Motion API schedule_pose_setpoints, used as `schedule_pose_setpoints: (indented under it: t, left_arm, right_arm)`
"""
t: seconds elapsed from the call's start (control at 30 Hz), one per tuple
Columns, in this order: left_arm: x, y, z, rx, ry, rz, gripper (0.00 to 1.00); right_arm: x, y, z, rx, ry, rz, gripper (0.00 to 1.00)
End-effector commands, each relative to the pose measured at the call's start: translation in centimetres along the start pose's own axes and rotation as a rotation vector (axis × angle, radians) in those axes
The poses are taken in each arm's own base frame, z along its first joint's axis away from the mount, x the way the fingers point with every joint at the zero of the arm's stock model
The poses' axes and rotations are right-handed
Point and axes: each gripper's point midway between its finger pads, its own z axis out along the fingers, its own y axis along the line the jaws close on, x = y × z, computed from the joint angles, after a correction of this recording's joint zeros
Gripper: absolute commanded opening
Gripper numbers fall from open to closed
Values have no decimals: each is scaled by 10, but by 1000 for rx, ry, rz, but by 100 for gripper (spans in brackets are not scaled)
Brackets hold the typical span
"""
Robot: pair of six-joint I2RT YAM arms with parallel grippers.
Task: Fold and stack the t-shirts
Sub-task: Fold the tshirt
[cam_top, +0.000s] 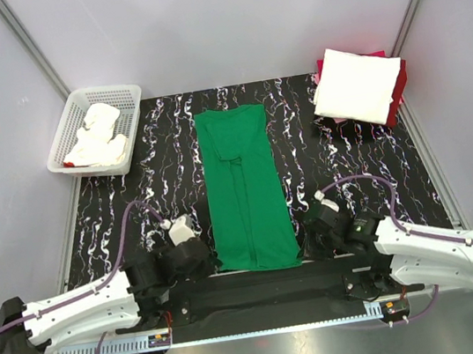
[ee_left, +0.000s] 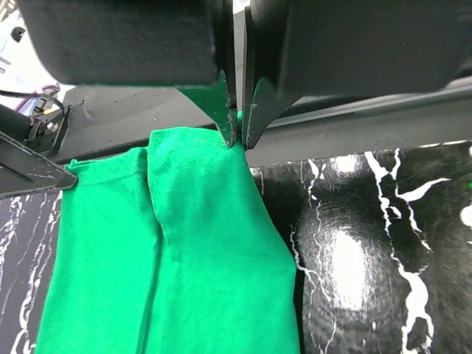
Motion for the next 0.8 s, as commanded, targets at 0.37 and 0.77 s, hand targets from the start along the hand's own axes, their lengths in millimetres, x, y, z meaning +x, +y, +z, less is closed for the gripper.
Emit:
schedule_pose_setpoints:
  t: [0.37, 0.77]
  left_arm:
    - [-87, -51, -48, -34, -191, 133, 7]
    - [-190, -73, -9, -90, -232, 192, 6]
  right_arm:
    - [-85, 81, -76, 9, -245, -146, 0]
    - [-209, 106, -56, 97, -344, -239, 0]
